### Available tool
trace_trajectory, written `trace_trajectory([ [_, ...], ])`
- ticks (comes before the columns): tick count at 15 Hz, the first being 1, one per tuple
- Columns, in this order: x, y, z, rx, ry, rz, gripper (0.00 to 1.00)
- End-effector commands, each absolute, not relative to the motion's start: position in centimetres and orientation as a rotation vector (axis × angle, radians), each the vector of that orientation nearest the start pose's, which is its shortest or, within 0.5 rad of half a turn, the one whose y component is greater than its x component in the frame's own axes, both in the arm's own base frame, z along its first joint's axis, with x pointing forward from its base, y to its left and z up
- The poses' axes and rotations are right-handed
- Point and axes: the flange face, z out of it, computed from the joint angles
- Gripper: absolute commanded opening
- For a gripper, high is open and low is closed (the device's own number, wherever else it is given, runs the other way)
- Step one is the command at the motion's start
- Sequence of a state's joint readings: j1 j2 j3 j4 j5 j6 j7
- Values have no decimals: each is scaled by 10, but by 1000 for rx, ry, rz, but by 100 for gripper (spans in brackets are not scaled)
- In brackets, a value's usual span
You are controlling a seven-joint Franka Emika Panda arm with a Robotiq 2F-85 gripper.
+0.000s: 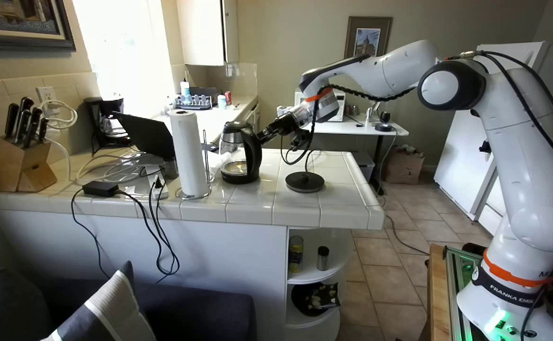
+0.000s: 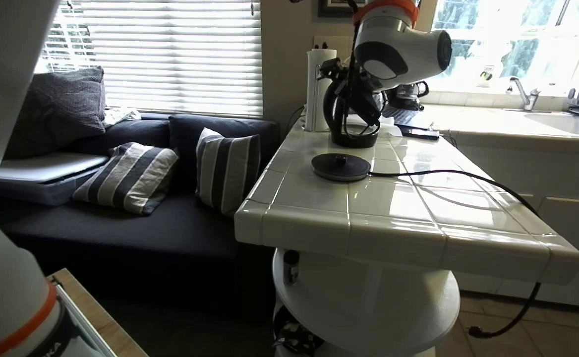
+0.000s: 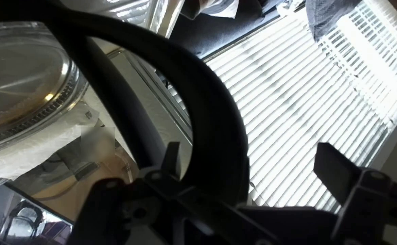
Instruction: Put the kettle on the stand
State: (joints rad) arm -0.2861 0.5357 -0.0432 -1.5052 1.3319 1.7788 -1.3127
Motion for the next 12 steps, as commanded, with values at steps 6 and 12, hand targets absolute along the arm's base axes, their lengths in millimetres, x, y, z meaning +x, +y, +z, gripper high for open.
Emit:
trace_trajectory([
  [6, 714, -133, 373, -1816, -279, -805, 94],
  [12, 719, -139, 359, -1810, -185, -769, 35],
])
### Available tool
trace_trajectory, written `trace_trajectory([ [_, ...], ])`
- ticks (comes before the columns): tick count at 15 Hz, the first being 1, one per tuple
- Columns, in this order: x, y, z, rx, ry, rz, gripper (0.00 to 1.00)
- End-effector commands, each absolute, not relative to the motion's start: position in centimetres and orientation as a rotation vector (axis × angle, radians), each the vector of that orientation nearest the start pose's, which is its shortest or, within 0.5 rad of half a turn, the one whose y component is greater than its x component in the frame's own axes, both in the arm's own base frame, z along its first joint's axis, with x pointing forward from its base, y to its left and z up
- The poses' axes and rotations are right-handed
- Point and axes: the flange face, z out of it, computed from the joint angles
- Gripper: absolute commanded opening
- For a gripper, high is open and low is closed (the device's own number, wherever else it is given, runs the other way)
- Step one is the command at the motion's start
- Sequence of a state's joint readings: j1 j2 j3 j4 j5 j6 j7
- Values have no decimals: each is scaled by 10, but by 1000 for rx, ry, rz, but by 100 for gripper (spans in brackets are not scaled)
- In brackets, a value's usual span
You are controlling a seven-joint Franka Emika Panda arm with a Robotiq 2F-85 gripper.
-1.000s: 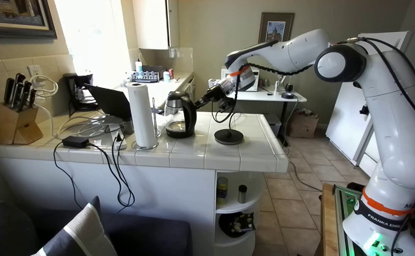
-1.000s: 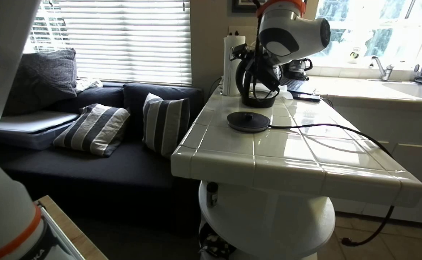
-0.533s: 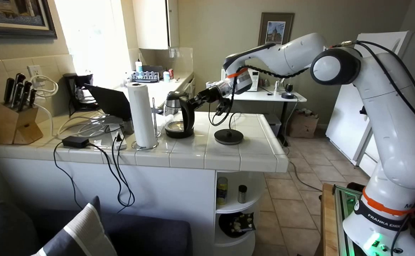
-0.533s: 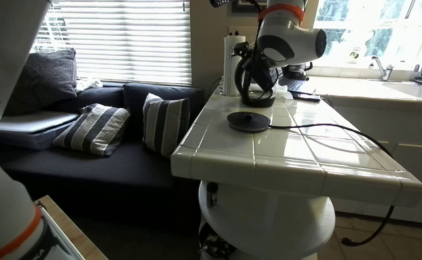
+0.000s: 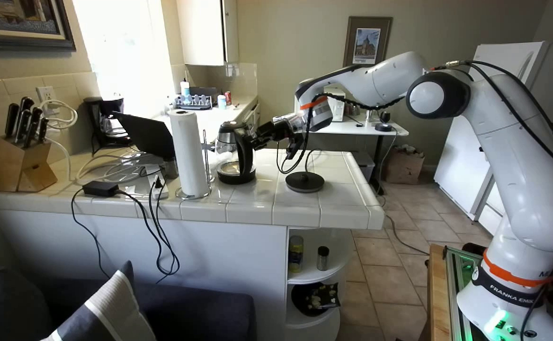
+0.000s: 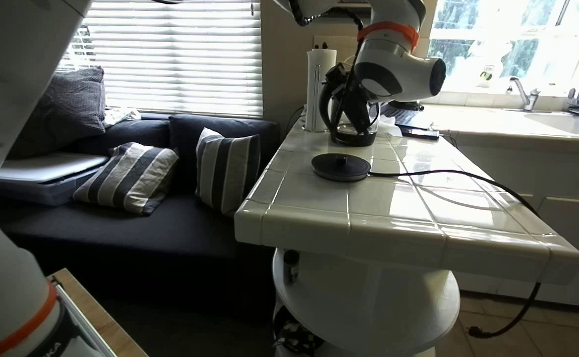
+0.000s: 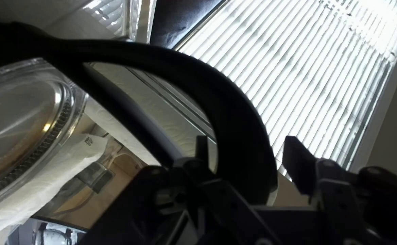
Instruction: Put the kettle on the stand
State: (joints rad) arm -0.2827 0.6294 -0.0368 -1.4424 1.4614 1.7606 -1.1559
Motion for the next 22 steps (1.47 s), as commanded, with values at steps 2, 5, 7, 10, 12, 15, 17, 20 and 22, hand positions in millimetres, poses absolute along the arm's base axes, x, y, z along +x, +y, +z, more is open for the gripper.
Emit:
trace_trajectory([
  [2, 719, -139, 358, -1804, -177, -764, 20],
  [5, 719, -140, 361, -1802, -186, -770, 20],
  [7, 717, -140, 363, -1796, -195, -766, 20],
  [10, 710, -141, 373, -1773, -223, -763, 20],
  [12, 703, -143, 384, -1736, -253, -775, 20],
  [15, 694, -150, 395, -1696, -283, -775, 20],
  [17, 688, -158, 403, -1696, -293, -810, 20],
  [20, 684, -168, 414, -1679, -310, -871, 20],
  [22, 680, -173, 415, -1680, -311, -872, 20],
])
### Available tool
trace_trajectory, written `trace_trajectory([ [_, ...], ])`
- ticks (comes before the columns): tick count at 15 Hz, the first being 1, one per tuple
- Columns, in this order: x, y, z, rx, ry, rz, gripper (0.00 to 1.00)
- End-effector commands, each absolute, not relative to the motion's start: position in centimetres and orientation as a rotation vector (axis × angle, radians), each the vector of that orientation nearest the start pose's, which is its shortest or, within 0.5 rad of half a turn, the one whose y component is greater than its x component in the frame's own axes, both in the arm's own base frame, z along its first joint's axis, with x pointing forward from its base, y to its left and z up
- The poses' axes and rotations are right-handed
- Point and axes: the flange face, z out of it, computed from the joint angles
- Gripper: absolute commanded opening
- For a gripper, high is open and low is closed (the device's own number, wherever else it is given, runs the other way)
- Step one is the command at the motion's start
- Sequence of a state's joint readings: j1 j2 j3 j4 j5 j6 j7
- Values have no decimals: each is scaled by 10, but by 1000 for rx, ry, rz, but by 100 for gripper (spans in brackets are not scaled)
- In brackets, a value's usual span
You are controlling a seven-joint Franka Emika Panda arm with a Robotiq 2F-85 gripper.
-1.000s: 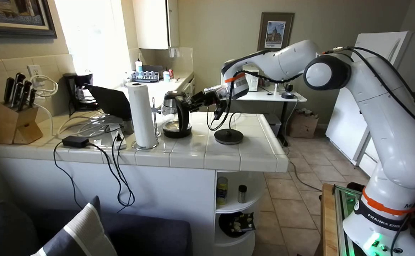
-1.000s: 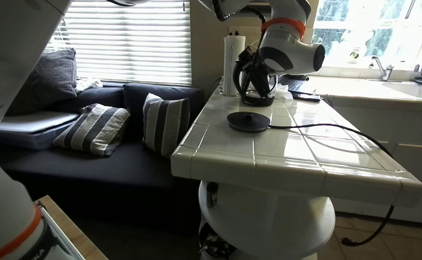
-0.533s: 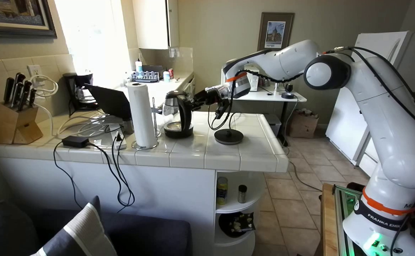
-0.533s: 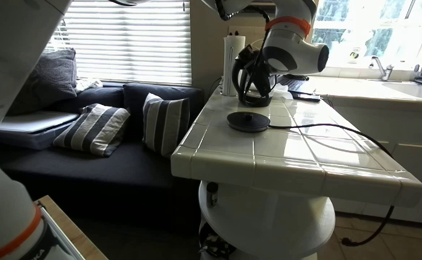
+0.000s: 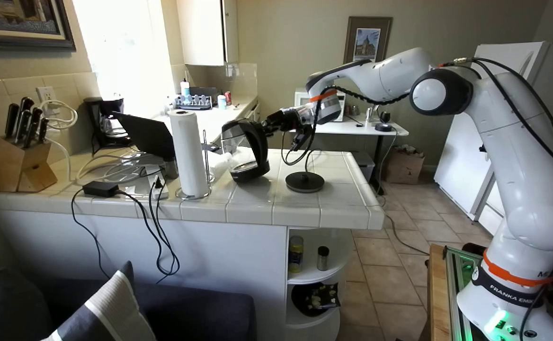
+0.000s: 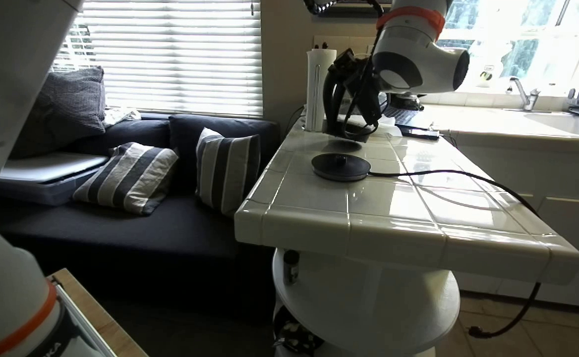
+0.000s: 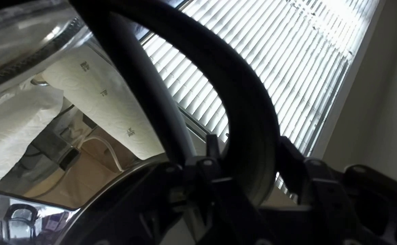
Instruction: Put the kettle on the stand
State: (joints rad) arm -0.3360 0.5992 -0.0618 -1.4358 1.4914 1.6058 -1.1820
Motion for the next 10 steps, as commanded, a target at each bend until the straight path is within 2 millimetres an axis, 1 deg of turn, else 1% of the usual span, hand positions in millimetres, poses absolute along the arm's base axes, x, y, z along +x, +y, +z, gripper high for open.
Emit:
trace_trajectory([
  [1, 678, -176, 415, -1675, -311, -876, 20],
  [5, 671, -182, 415, -1661, -329, -884, 20],
  [7, 662, -184, 421, -1655, -358, -898, 20],
  [10, 638, -186, 439, -1639, -419, -956, 20],
])
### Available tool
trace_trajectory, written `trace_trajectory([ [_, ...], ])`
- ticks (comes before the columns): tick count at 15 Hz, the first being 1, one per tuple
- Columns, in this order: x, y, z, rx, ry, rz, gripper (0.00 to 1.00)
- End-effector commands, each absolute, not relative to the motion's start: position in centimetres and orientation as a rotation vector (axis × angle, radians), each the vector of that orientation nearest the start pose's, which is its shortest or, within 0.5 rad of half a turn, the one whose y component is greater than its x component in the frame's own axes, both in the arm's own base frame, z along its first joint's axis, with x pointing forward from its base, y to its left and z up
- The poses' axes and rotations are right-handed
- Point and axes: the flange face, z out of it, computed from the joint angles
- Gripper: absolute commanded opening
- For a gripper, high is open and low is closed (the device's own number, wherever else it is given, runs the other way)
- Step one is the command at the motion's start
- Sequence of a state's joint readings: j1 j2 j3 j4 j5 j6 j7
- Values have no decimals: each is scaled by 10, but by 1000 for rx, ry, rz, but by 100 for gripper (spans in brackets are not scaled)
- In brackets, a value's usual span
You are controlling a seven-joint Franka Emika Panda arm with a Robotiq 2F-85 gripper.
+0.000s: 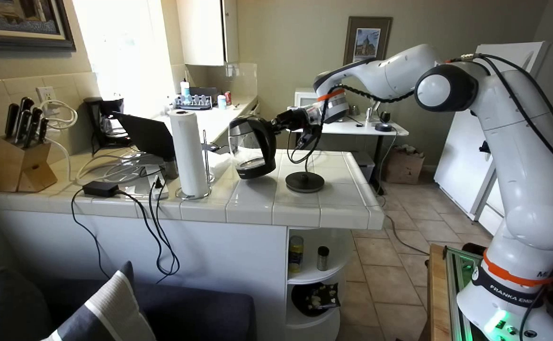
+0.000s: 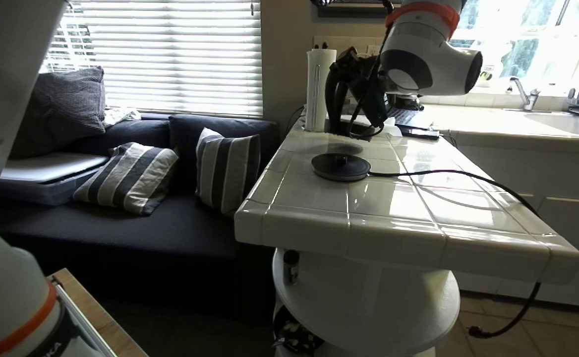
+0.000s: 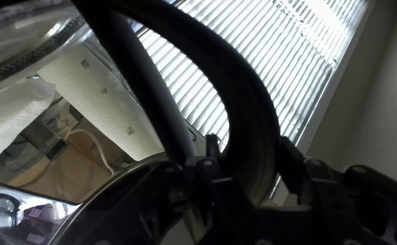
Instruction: Put the kettle on the stand
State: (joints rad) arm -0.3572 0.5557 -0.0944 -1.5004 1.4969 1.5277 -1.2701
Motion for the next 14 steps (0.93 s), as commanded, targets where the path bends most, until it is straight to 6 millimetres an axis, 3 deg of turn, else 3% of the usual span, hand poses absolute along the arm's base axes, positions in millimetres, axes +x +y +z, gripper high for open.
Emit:
trace_trajectory([
  [1, 629, -186, 446, -1634, -439, -977, 20],
  [6, 585, -185, 465, -1642, -435, -1048, 20],
  [9, 552, -186, 462, -1642, -375, -1113, 20],
  [14, 496, -192, 440, -1655, -217, -1263, 20],
])
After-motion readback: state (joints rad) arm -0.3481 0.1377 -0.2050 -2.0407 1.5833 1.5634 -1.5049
